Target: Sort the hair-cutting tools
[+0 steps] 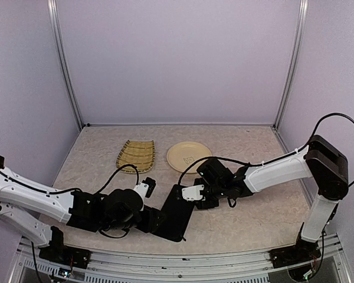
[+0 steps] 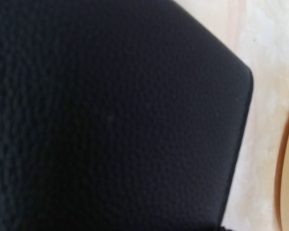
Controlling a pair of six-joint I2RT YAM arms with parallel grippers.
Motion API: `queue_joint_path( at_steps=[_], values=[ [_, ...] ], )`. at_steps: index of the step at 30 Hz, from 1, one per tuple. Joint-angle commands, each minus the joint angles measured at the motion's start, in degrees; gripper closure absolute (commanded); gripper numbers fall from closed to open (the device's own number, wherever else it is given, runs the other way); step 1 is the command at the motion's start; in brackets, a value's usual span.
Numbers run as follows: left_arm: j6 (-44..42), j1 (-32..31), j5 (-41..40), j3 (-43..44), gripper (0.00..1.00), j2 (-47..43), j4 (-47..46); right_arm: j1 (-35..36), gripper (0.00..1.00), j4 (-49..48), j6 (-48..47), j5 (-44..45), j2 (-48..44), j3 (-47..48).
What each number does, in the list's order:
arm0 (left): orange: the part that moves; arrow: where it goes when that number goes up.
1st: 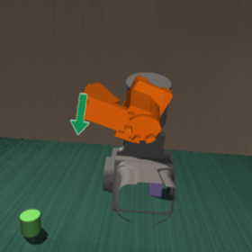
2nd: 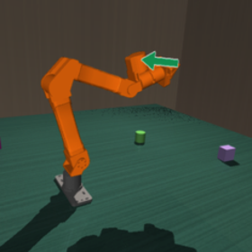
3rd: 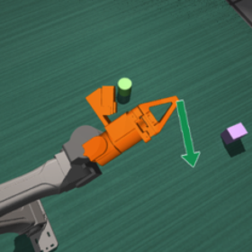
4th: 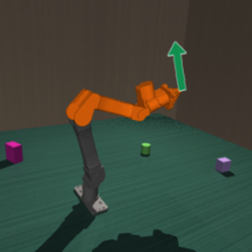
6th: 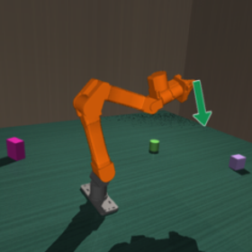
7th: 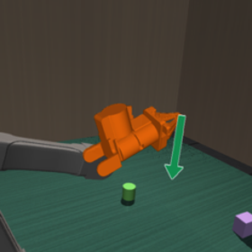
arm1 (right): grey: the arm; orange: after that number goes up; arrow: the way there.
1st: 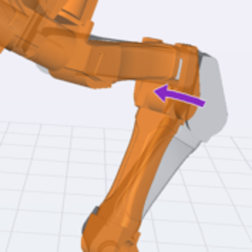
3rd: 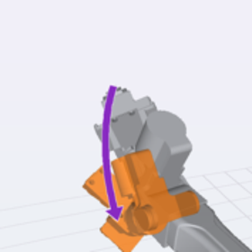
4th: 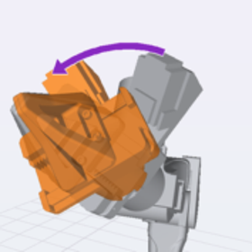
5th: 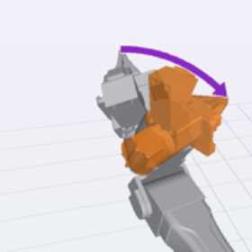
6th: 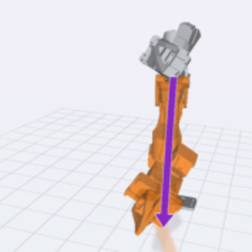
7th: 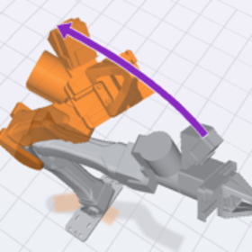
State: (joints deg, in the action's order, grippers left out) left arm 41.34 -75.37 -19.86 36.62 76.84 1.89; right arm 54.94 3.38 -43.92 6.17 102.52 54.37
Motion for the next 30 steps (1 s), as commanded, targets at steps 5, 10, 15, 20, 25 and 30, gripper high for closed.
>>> queue_joint_path(
  at_steps=[5, 10, 15, 20, 25, 30],
  values=[
    [4.16, 1.71, -1.03, -1.25, 0.41, 3.12, 3.46, -1.08, 0.33, 1.2, 0.08, 2.4, -7.96, -5.85],
    [2.78, 3.56, 1.15, 0.24, 0.43, 7.09, 2.85, -1.13, 0.19, 3.69, 4.18, 0.99, -9.2, -7.38],
    [3.19, 4.0, 2.87, 0.89, 0.44, 8.58, 2.75, -1.14, 0.0, 11.91, 11.51, -11.97, -12.75, -4.91],
    [4.32, 3.69, 3.73, -0.15, 0.44, 8.73, 1.57, -1.1, 0.22, 16.45, 9.16, -17.36, -7.74, -2.71],
    [6.04, 2.56, 1.19, -0.02, 0.44, 6.67, 1.96, -1.13, 0.58, 14.06, 7.28, -21.22, -1.38, 1.47],
    [7.34, 1.63, 1.1, 0.62, 0.44, 5.72, 3.77, -1.08, 0.64, 11.75, 6.37, -18.02, 3.37, 6.31]
  ],
)
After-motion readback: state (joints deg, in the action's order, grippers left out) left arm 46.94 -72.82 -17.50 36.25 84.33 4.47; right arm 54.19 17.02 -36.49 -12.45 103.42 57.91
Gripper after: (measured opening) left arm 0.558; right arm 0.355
